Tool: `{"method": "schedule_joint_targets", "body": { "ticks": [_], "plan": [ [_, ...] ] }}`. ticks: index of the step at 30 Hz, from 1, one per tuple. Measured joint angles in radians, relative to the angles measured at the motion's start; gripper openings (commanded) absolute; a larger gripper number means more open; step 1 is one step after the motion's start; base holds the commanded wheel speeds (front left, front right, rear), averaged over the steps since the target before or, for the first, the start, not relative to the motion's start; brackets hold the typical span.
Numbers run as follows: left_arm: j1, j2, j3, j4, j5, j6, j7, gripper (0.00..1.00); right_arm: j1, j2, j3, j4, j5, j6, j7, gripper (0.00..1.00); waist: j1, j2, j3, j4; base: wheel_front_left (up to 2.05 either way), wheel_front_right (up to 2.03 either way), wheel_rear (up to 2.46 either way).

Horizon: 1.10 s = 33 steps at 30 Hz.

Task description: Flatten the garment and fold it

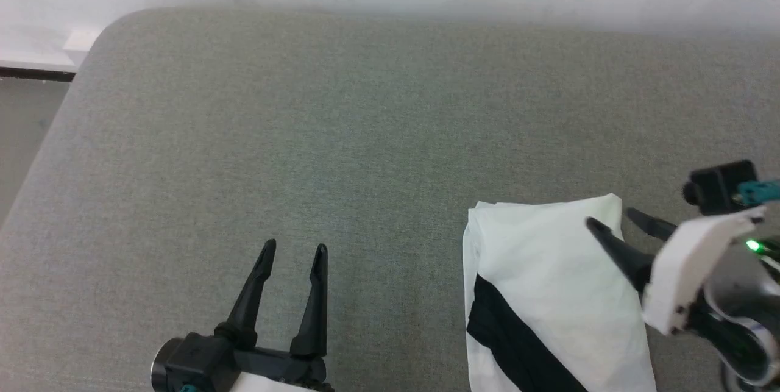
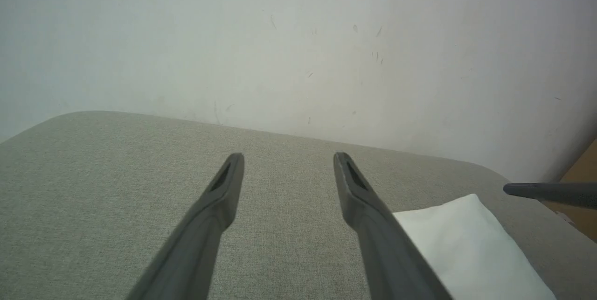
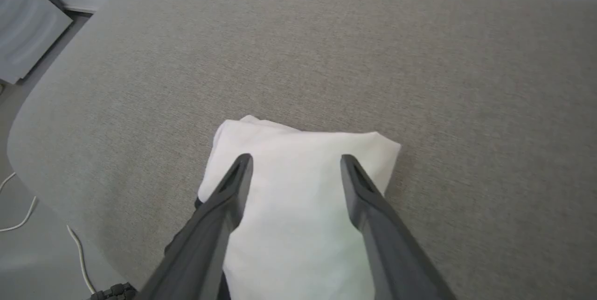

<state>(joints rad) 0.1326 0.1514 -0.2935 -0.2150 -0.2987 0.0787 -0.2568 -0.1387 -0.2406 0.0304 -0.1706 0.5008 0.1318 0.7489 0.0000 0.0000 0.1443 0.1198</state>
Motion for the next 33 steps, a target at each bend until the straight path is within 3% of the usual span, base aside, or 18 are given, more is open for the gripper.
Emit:
{"method": "schedule_joint_targets", "body": {
  "ticks": [8, 19, 29, 30, 31, 33],
  "plan": [
    [-0.011, 0.0, -0.001, -0.007, 0.009, -0.003, 0.0, 1.0, 0.143, -0.045, -0.1, -0.064, 0.002, 0.0, 0.069, 1.0, 0.0, 0.0, 0.048, -0.017, 0.0, 0.0, 0.0],
    [-0.039, 0.005, -0.005, -0.006, 0.016, -0.008, 0.002, 1.0, 0.157, -0.045, -0.059, 0.083, 0.032, 0.0, 0.039, 1.0, 0.0001, 0.0, 0.09, 0.011, 0.0, 0.0, 0.0],
    [-0.039, 0.009, -0.016, -0.004, 0.014, -0.008, 0.015, 1.0, 0.118, -0.053, -0.012, 0.234, 0.035, 0.001, -0.02, 1.0, -0.0001, 0.0, 0.061, 0.033, 0.0, 0.0, 0.0],
    [-0.039, 0.01, -0.016, -0.004, 0.013, -0.008, 0.016, 1.0, 0.115, -0.057, -0.008, 0.245, 0.035, 0.001, -0.026, 0.62, -0.0001, 0.0, 0.056, 0.035, 0.0, 0.0, 0.0],
    [-0.039, 0.01, -0.016, -0.005, 0.01, -0.008, 0.016, 1.0, 0.112, -0.058, -0.007, 0.257, 0.035, 0.002, -0.035, 0.04, -0.0001, 0.0, 0.053, 0.037, 0.0, 0.0, 0.0],
    [-0.039, 0.011, -0.016, -0.005, 0.008, -0.008, 0.017, 1.0, 0.103, -0.059, 0.001, 0.276, 0.034, 0.002, -0.052, 0.0, -0.0001, 0.0, 0.046, 0.04, 0.0, 0.0, 0.0]
  ]
}}
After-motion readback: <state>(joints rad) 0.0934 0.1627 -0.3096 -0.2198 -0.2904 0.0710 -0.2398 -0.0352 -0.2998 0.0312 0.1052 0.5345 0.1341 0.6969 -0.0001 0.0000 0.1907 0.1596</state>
